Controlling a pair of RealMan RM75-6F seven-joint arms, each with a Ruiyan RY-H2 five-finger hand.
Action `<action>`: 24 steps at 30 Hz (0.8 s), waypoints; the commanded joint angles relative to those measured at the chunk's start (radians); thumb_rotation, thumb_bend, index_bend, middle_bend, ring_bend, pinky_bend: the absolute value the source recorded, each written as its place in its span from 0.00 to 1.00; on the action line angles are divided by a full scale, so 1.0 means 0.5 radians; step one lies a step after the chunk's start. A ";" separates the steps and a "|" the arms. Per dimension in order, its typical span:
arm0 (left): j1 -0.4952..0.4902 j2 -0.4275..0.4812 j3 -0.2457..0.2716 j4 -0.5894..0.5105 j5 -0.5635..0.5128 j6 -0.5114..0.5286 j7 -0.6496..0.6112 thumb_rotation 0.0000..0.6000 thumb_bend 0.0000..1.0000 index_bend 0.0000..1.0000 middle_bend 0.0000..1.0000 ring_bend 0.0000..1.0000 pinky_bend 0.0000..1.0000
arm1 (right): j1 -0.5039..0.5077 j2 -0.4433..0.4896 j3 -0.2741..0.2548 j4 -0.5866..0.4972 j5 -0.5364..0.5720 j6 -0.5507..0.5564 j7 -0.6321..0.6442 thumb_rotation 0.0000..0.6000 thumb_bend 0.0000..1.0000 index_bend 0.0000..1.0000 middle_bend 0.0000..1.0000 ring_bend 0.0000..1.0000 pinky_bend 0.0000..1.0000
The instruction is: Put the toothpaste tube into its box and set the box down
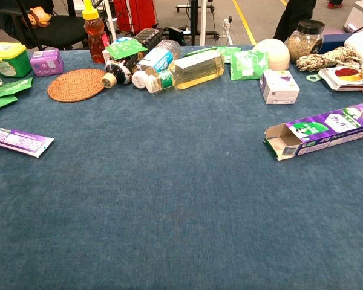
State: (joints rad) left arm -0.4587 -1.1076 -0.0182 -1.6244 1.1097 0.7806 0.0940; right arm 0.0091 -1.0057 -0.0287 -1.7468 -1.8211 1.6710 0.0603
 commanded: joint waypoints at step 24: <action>-0.108 -0.109 -0.047 0.174 -0.035 -0.088 -0.128 1.00 0.06 0.05 0.04 0.09 0.24 | 0.000 -0.002 0.001 -0.002 -0.001 0.001 0.001 1.00 0.00 0.00 0.00 0.00 0.00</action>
State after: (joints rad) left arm -0.5116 -1.1608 -0.0406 -1.5383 1.0920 0.7358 0.0307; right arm 0.0089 -1.0069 -0.0281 -1.7478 -1.8214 1.6717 0.0607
